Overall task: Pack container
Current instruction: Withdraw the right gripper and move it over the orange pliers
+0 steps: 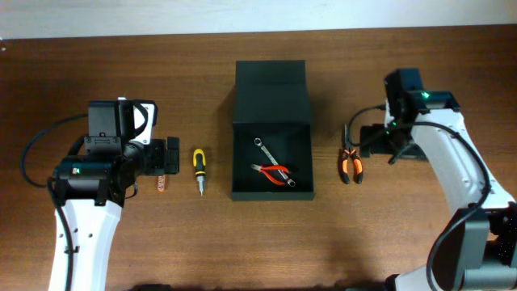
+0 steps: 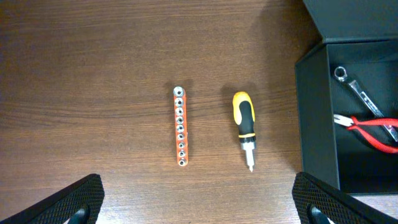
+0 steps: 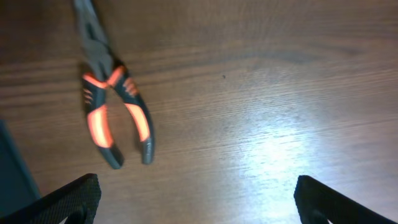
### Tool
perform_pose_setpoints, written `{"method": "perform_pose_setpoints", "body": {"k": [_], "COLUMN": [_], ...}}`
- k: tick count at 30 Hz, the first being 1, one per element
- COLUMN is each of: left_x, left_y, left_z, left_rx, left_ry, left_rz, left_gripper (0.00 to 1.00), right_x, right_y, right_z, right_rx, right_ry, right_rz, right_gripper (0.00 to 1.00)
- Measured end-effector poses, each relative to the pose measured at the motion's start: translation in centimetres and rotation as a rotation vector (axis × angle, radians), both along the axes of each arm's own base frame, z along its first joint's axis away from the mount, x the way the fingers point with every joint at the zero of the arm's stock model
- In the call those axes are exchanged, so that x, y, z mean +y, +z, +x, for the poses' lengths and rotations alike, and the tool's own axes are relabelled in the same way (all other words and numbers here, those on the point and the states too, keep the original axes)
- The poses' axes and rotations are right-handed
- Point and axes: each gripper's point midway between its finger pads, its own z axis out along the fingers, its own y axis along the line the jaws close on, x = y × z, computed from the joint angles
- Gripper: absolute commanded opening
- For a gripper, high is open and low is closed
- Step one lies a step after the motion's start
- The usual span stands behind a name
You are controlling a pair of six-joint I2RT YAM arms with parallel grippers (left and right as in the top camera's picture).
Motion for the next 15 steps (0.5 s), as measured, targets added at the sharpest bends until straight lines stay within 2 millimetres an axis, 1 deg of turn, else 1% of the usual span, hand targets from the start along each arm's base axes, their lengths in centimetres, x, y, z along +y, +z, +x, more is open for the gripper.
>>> {"method": "perform_pose_setpoints", "body": {"k": [1,4,5,8,10,14,15], "left_x": [0.0,0.0,0.0,0.0,0.0,0.0,0.0], "left_y": [0.0,0.0,0.0,0.0,0.0,0.0,0.0], "left_z": [0.0,0.0,0.0,-0.1,-0.1,-0.1,-0.1], "left_rx": [0.000,0.002,0.002,0.002,0.003,0.003,0.003], "left_ry": [0.000,0.000,0.000,0.000,0.000,0.000,0.000], "left_rz": [0.000,0.000,0.000,0.000,0.000,0.000,0.000], "left_gripper": [0.99,0.99,0.99,0.99,0.99,0.99,0.99], "right_x": [-0.3,-0.5,-0.5,0.1,0.3,0.5,0.5], "right_y": [-1.1,-2.6,-2.9,-3.1,-3.1,-3.0,-3.0], "right_z": [-0.6,-1.0,-1.2,-1.4,-1.2,0.0,0.7], "right_rx": [0.018,0.026,0.032,0.037,0.027,-0.022,-0.045], "right_ry": [-0.005,0.006,0.013,0.061,0.088,0.125,0.137], "right_rz": [0.035,0.094,0.107,0.146,0.157,0.162,0.157], "right_gripper": [0.99,0.99,0.99,0.99,0.99,0.99,0.99]}}
